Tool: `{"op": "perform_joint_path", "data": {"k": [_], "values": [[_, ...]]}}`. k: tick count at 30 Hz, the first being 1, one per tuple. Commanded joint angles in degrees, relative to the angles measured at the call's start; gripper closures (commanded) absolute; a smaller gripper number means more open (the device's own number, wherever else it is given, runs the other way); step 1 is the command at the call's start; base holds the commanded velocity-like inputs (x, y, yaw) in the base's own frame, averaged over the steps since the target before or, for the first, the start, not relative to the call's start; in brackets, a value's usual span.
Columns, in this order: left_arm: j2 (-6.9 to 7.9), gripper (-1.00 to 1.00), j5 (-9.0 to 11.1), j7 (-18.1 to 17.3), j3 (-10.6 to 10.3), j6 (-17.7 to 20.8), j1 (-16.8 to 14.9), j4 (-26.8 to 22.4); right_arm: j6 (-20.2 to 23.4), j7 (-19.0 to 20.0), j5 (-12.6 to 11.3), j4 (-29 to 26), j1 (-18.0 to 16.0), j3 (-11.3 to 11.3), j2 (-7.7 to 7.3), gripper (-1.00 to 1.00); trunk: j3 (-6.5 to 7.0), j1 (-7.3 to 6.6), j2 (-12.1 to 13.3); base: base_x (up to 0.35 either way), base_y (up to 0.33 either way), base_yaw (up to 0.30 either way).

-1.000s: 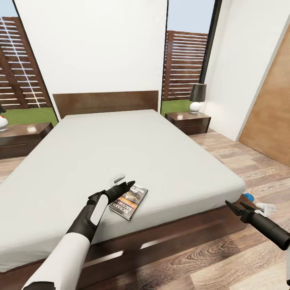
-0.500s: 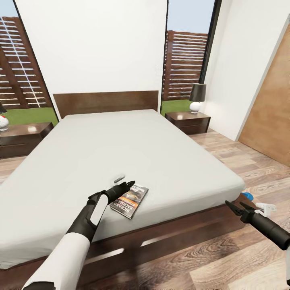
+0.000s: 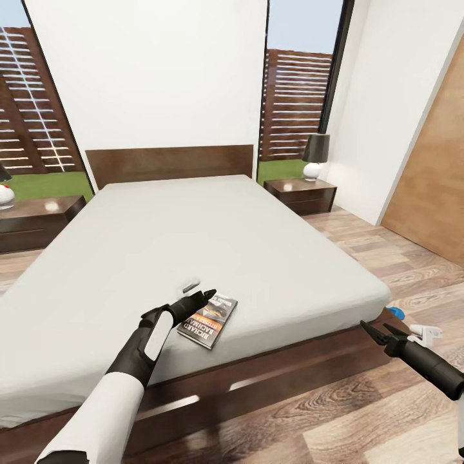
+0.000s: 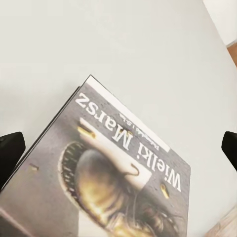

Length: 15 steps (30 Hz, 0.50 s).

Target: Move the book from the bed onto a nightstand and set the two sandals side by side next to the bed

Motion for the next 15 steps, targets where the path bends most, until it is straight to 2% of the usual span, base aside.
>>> {"op": "perform_joint_path", "data": {"k": [1, 7, 11, 15], "values": [[-0.06, -1.00, 0.29, -0.15, 0.24, 0.43, -0.03, -0.04, 0.42, 0.41, 0.35, -0.07, -0.07, -0.12, 0.02, -1.00, -0.05, -0.01, -0.02, 0.000, 0.000, 0.000], [-0.06, -1.00, 0.29, -0.14, 0.24, 0.40, -0.03, -0.01, 0.43, 0.41, 0.35, -0.07, -0.09, -0.13, 0.02, -1.00, -0.05, -0.01, -0.02, -0.005, 0.000, 0.000], [-0.06, -1.00, 0.29, -0.16, 0.24, 0.37, -0.03, -0.03, 0.43, 0.41, 0.35, -0.07, -0.07, -0.14, 0.02, -1.00, -0.05, -0.01, -0.02, -0.155, 0.000, 0.000], [-0.06, -1.00, 0.29, -0.16, 0.24, 0.38, -0.03, -0.04, 0.43, 0.41, 0.35, -0.07, -0.09, -0.11, 0.02, -1.00, -0.05, -0.01, -0.02, -0.043, 0.000, 0.000]]}}
